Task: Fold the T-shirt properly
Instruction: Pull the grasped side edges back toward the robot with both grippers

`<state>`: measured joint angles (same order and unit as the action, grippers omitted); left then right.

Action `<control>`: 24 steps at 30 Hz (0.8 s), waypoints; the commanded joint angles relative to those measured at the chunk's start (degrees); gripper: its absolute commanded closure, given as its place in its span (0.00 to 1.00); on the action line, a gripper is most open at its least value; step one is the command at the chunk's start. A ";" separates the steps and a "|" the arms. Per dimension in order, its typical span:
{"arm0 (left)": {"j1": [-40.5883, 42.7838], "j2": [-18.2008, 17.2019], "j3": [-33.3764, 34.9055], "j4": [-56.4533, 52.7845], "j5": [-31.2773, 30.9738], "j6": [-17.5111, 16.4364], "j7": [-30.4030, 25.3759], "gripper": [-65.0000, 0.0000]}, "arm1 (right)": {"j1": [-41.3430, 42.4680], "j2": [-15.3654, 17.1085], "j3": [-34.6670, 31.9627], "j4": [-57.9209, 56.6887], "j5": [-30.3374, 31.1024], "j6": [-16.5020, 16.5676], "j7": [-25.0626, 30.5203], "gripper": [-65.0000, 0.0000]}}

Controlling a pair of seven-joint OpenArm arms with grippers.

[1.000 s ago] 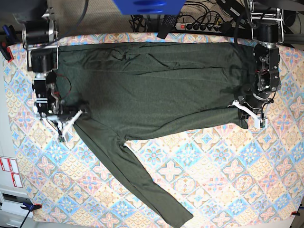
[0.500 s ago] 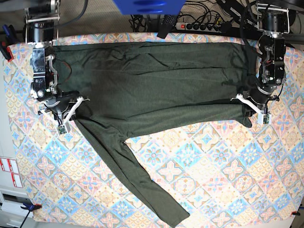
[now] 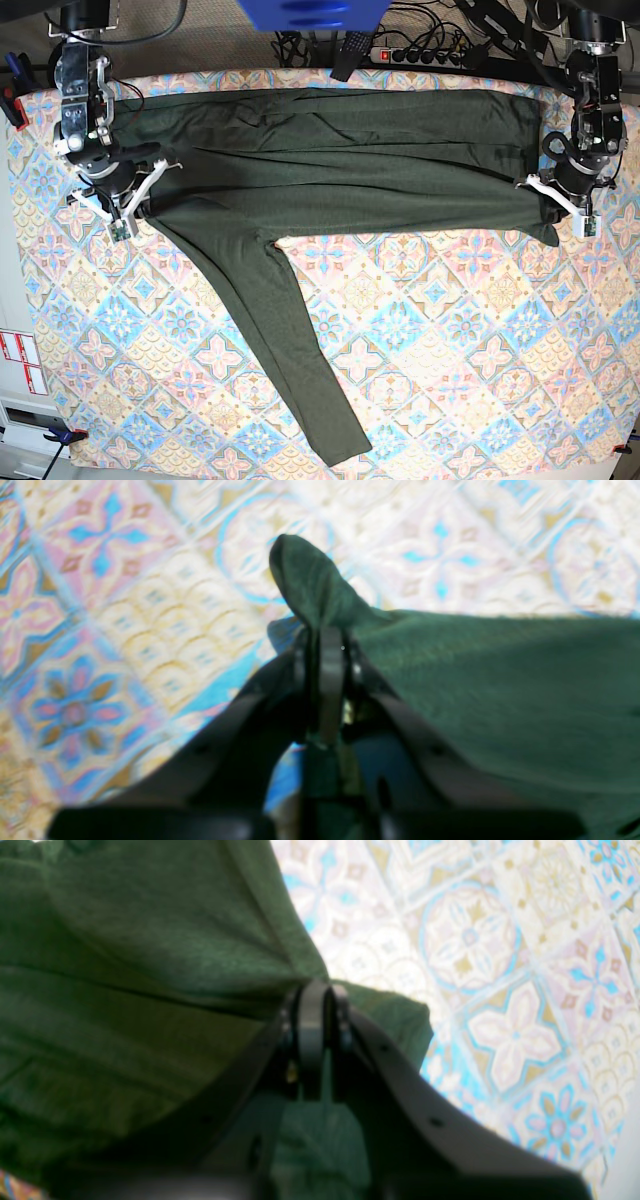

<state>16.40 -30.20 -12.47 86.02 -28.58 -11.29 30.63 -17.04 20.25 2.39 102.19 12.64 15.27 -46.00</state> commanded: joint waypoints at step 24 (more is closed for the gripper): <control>6.67 -3.43 -0.67 4.22 -0.13 0.17 -1.31 1.00 | -12.37 0.72 6.71 4.67 0.41 0.07 -0.29 0.98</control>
<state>23.07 -32.40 -12.78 89.43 -28.69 -11.44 30.63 -29.41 20.01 8.32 105.78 13.45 15.86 -47.22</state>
